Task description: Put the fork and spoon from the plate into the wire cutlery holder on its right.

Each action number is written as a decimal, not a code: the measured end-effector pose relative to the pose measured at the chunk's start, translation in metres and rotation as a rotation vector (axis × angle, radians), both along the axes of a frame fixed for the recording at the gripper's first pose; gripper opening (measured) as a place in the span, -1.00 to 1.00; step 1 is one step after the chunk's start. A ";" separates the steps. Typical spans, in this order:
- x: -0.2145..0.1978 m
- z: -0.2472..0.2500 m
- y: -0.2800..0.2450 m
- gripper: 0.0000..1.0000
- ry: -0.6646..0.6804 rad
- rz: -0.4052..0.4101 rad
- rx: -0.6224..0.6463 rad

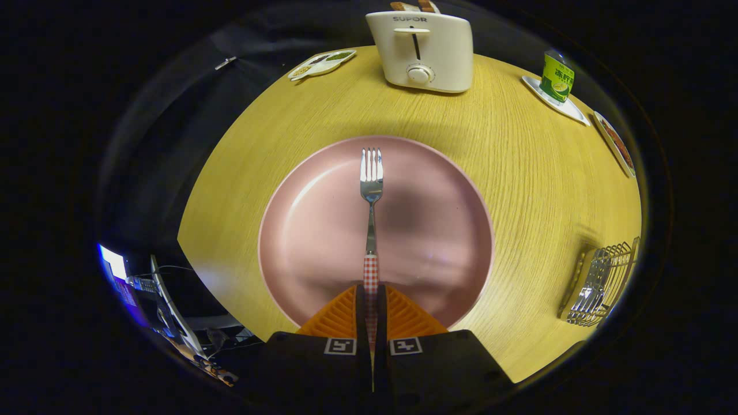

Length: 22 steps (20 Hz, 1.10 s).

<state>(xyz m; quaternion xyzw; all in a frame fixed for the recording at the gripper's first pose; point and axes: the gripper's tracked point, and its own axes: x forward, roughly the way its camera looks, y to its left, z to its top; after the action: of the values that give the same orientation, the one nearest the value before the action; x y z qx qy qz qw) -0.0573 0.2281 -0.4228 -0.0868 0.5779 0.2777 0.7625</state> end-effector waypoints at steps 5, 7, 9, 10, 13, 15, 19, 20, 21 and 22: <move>0.003 0.032 -0.016 -0.87 -0.012 0.003 0.031; -0.001 0.050 -0.026 -0.88 -0.011 0.020 0.037; -0.007 0.070 -0.035 -0.88 -0.004 0.043 0.049; -0.009 0.080 -0.042 -0.88 -0.002 0.050 0.052; -0.018 0.112 -0.072 -0.88 0.017 0.084 0.058; -0.017 0.134 -0.096 -0.88 0.018 0.094 0.049; -0.011 0.170 -0.144 -0.88 0.055 0.075 0.038; -0.008 0.177 -0.157 -0.88 0.060 0.077 0.027; -0.003 0.182 -0.170 -0.87 0.060 0.086 0.006; -0.001 0.186 -0.185 -0.88 0.064 0.099 -0.017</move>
<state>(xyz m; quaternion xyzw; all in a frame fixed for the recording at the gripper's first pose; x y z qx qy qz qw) -0.0584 0.0434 -0.2368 -0.1127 0.5991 0.3130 0.7283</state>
